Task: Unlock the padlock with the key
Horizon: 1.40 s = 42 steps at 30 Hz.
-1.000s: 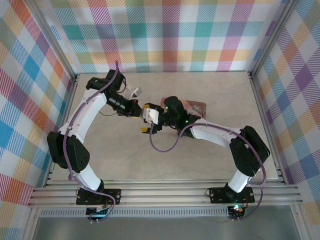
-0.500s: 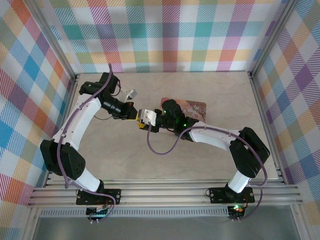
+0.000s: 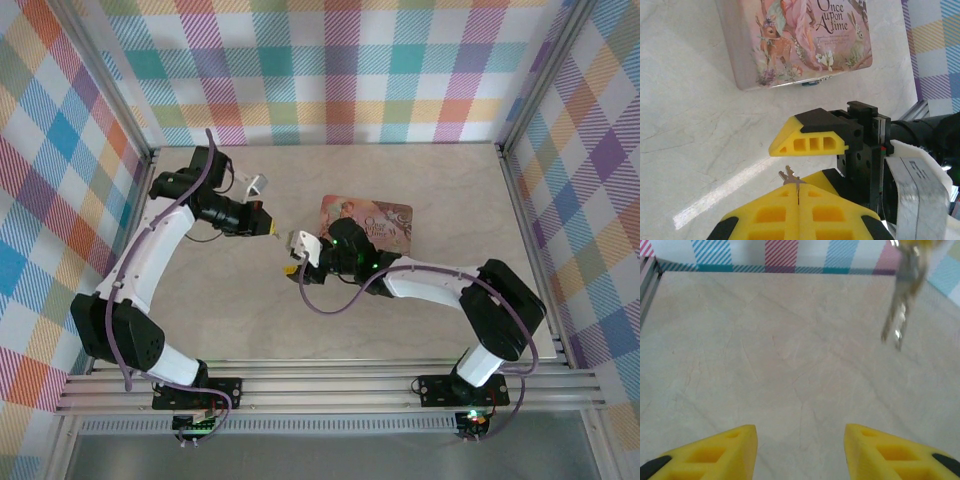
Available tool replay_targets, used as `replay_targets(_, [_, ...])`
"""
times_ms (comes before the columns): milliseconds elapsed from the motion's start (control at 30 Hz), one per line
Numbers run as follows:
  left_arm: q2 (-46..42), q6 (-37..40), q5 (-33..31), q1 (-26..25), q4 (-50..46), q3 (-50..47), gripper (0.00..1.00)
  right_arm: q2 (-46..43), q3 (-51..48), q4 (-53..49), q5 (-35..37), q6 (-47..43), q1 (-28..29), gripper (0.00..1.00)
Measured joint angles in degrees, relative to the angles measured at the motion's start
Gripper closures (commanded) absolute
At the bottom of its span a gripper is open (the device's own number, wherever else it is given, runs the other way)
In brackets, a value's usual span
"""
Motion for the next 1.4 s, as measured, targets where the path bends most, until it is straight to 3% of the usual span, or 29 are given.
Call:
replay_targets(333, [-0.63, -1.95, 2.99, 0.0, 1.51, -1.99, 1.0, -4.2, -0.98, 1.42, 5.25, 6.23, 0.0, 0.45])
replay_targets(667, [-0.72, -2.08, 6.01, 0.0, 1.9, -3.19, 1.0, -2.23, 3.82, 2.69, 7.65, 6.29, 0.0, 0.53])
replay_targets(833, [-0.76, -2.08, 6.71, 0.0, 1.95, -3.39, 1.0, -1.07, 3.82, 3.41, 6.93, 7.1, 0.0, 0.62])
replay_targets(1000, [-1.53, -2.08, 6.88, 0.0, 2.01, -4.48, 1.0, -1.09, 3.82, 3.76, 3.8, 6.91, 0.0, 1.0])
replay_targets(1233, [-3.85, -2.12, 7.45, 0.04, 3.48, -7.19, 0.99, -3.06, 3.82, -1.33, 0.7, 7.15, 0.07, 1.0])
replay_targets(1400, [-5.73, -1.95, 8.28, -0.09, 6.58, -9.77, 0.75, -6.21, 4.02, -7.5, -2.01, 7.13, -0.46, 1.0])
